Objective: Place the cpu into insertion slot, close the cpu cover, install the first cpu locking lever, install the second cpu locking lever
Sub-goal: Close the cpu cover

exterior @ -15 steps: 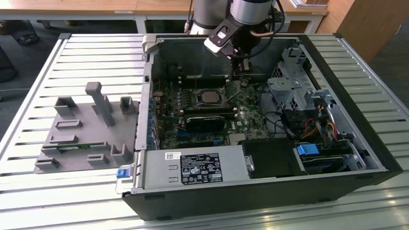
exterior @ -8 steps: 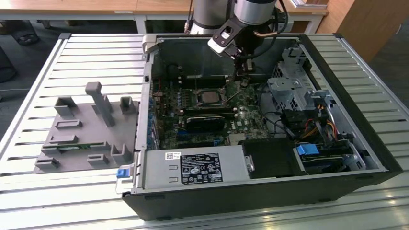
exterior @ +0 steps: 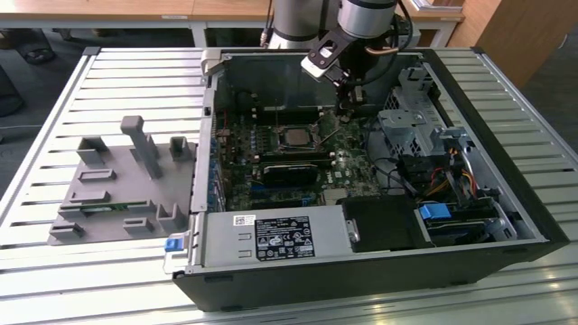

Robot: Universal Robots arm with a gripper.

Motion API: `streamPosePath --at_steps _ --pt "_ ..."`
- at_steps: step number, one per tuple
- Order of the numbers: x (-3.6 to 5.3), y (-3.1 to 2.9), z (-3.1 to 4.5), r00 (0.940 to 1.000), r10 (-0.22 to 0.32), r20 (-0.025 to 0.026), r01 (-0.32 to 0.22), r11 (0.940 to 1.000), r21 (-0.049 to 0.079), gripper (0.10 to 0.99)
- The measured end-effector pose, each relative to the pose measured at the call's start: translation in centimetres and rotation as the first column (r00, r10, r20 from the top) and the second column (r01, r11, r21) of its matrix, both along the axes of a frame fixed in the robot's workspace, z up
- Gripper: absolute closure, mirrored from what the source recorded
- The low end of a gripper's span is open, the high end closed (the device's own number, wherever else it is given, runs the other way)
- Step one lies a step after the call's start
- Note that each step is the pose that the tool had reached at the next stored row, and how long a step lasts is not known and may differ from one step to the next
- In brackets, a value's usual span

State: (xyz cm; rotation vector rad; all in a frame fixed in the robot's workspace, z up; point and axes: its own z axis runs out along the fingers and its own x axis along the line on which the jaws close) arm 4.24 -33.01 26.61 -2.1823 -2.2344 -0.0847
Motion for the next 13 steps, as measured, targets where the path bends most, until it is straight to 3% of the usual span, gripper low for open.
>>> streamPosePath --at_steps 13 --pt "1.15 0.24 -0.58 1.0 0.0 -0.001 0.0 1.0 0.0 0.98"
